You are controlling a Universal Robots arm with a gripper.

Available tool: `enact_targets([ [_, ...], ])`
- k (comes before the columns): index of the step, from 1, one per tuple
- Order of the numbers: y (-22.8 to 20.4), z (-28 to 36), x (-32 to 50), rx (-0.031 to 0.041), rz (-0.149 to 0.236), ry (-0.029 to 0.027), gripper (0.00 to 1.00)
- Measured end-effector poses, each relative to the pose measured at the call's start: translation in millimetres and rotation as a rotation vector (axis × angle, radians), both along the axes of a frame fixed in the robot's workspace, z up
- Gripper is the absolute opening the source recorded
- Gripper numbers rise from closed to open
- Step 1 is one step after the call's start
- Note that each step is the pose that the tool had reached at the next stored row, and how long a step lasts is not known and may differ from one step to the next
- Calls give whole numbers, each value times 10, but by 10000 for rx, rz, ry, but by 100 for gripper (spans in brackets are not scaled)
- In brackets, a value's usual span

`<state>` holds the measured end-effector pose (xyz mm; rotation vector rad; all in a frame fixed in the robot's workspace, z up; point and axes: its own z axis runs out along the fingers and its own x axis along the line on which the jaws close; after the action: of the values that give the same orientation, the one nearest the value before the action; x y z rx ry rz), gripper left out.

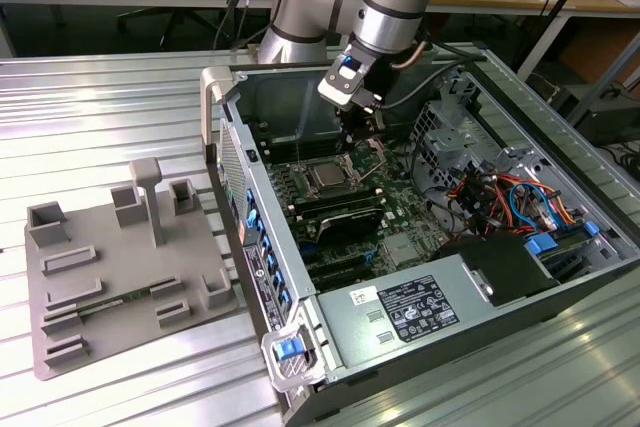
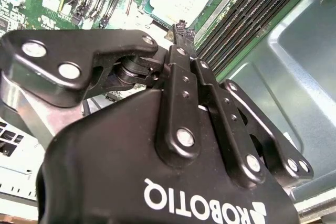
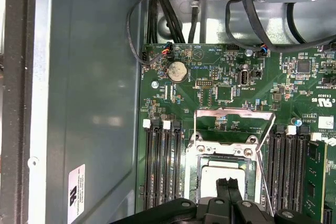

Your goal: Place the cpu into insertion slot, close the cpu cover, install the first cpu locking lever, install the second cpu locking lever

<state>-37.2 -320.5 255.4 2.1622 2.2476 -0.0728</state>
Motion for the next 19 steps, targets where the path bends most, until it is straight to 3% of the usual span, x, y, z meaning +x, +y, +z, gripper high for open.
enact_targets([
  [4, -1, 8, 0, -4, 0, 2, 11],
  [6, 0, 103, 8, 2, 3, -1, 11],
  [8, 0, 120, 37, 2, 1, 9, 11],
  [14, -1, 126, 314, 7, 1, 177, 11],
  [15, 0, 126, 434, 11, -1, 257, 11],
  [19, 0, 125, 622, 16, 0, 398, 11],
])
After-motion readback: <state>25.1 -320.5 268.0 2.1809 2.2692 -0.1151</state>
